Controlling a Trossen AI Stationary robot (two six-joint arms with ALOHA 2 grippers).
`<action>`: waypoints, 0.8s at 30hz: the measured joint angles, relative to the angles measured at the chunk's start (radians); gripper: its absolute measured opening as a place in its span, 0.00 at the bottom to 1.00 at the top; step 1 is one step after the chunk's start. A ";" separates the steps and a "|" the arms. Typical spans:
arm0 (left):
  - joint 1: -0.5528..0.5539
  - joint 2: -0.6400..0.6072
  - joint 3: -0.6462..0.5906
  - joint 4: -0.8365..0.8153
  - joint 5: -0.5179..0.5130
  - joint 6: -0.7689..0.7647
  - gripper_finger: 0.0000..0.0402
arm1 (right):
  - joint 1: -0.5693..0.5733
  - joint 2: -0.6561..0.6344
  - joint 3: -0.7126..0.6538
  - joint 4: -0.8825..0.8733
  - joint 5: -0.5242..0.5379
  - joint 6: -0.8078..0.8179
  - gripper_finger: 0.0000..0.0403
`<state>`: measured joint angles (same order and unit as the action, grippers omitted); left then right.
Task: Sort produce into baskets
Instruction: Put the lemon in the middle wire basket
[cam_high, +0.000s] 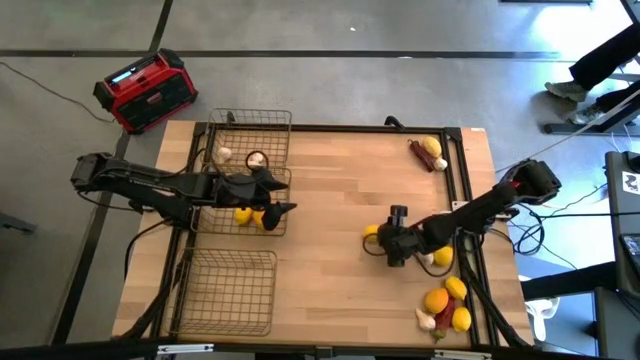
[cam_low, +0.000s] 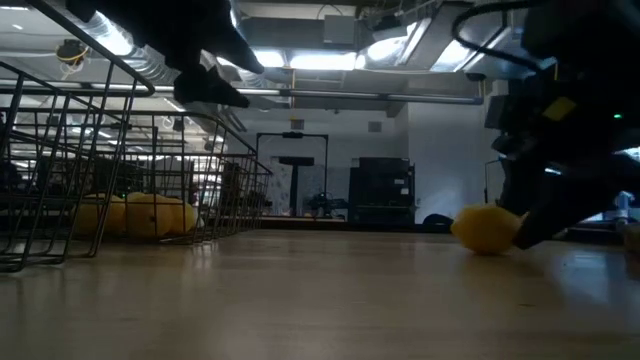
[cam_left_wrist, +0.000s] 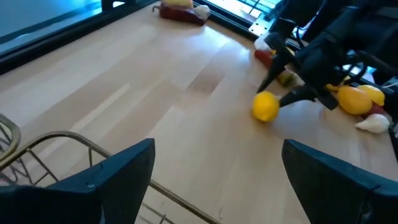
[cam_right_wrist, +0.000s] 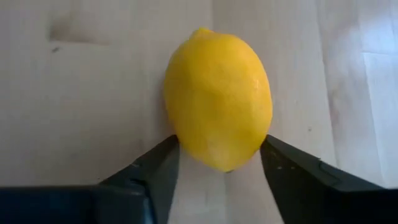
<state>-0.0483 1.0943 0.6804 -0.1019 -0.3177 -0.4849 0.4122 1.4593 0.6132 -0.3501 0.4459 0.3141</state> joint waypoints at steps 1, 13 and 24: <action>0.000 0.000 0.000 0.003 0.003 0.002 0.86 | -0.009 0.000 0.000 0.002 -0.005 0.000 0.49; -0.046 0.000 0.000 0.124 0.004 0.084 0.86 | -0.020 0.000 0.000 0.042 0.038 -0.031 0.19; -0.088 0.014 0.000 0.168 -0.008 0.122 0.86 | -0.020 -0.003 0.064 0.051 0.118 -0.086 0.17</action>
<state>-0.1366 1.1082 0.6804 0.0656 -0.3260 -0.3626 0.3920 1.4567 0.6776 -0.2995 0.5636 0.2282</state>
